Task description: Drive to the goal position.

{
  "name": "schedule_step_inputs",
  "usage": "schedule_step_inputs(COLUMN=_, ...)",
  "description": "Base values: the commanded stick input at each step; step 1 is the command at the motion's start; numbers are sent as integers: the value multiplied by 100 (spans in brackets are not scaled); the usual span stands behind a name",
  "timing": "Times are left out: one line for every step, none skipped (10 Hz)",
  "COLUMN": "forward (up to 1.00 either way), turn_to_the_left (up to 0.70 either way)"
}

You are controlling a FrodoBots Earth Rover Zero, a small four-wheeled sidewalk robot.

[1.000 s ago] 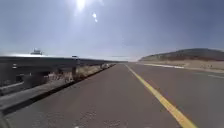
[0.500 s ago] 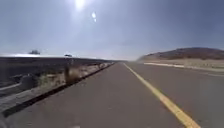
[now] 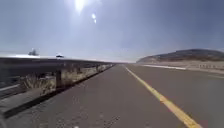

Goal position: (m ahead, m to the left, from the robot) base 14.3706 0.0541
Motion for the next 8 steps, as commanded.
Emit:
schedule_step_inputs(forward=85, turn_to_the_left=0)
schedule_step_inputs(forward=85, turn_to_the_left=0)
schedule_step_inputs(forward=85, turn_to_the_left=0)
schedule_step_inputs(forward=85, turn_to_the_left=0)
schedule_step_inputs(forward=85, turn_to_the_left=0)
schedule_step_inputs(forward=85, turn_to_the_left=0)
schedule_step_inputs(forward=85, turn_to_the_left=0)
schedule_step_inputs(forward=85, turn_to_the_left=0)
